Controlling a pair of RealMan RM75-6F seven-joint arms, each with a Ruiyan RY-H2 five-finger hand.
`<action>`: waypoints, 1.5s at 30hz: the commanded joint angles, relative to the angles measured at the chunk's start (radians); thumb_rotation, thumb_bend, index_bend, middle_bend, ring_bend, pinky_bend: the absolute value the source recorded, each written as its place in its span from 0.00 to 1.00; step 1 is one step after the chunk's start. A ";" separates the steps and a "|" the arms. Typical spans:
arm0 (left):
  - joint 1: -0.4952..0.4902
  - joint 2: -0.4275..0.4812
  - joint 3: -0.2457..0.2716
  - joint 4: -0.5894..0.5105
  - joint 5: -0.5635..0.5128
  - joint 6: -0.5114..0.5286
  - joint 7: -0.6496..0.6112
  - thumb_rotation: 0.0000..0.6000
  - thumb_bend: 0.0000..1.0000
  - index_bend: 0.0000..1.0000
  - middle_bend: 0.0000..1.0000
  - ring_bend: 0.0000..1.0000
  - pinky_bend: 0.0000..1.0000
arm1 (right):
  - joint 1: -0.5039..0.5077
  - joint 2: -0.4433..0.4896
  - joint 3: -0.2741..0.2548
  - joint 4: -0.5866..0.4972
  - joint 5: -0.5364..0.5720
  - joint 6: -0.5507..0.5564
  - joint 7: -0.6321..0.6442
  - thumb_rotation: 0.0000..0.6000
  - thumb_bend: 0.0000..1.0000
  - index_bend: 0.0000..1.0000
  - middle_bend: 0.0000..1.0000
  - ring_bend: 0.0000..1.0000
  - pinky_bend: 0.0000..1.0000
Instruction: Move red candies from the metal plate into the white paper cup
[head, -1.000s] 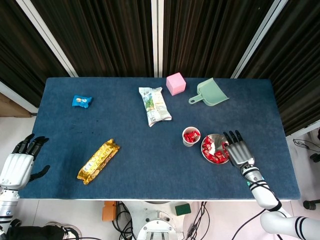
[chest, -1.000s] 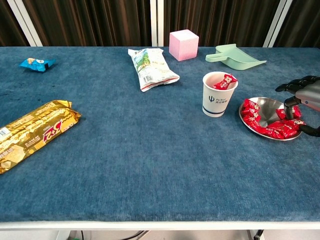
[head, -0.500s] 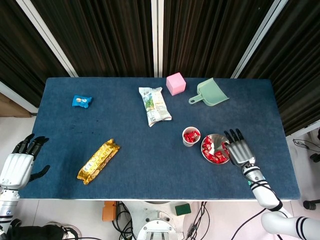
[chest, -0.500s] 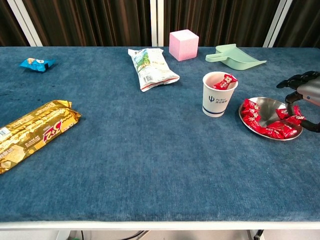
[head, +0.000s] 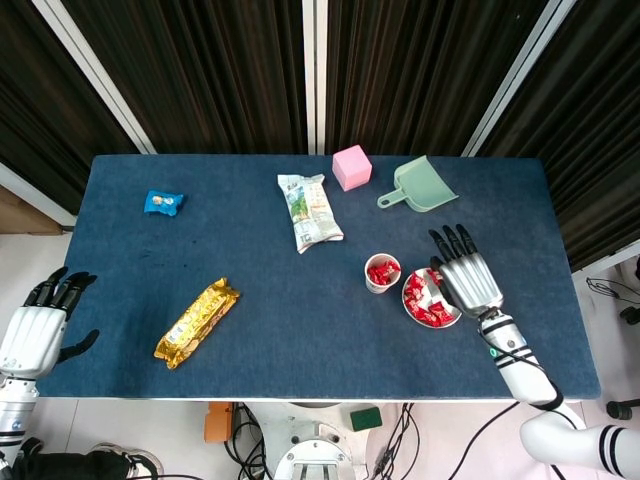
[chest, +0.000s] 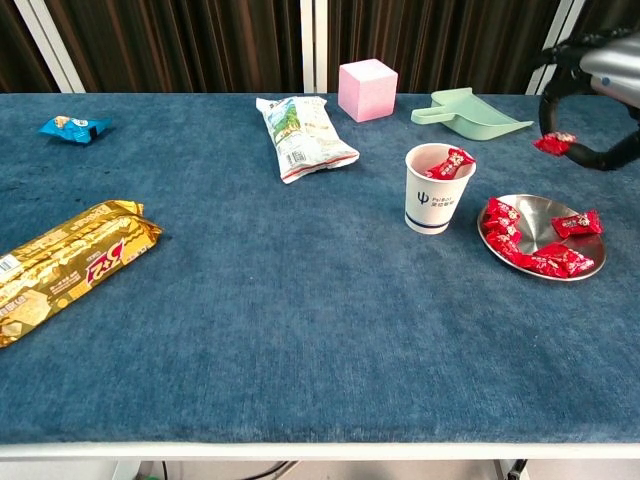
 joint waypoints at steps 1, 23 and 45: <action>0.000 0.000 0.000 0.000 0.001 0.001 -0.001 1.00 0.18 0.17 0.15 0.06 0.20 | 0.030 -0.013 0.025 -0.015 0.003 -0.014 -0.020 1.00 0.47 0.63 0.05 0.00 0.00; 0.004 0.002 0.000 0.005 0.004 0.009 -0.010 1.00 0.18 0.17 0.15 0.06 0.20 | 0.135 -0.141 0.043 0.030 0.050 -0.069 -0.110 1.00 0.41 0.29 0.02 0.00 0.00; 0.002 -0.005 0.007 -0.004 0.019 0.005 0.018 1.00 0.18 0.17 0.15 0.06 0.20 | 0.002 0.020 -0.063 -0.036 0.212 -0.026 -0.158 1.00 0.39 0.26 0.00 0.00 0.00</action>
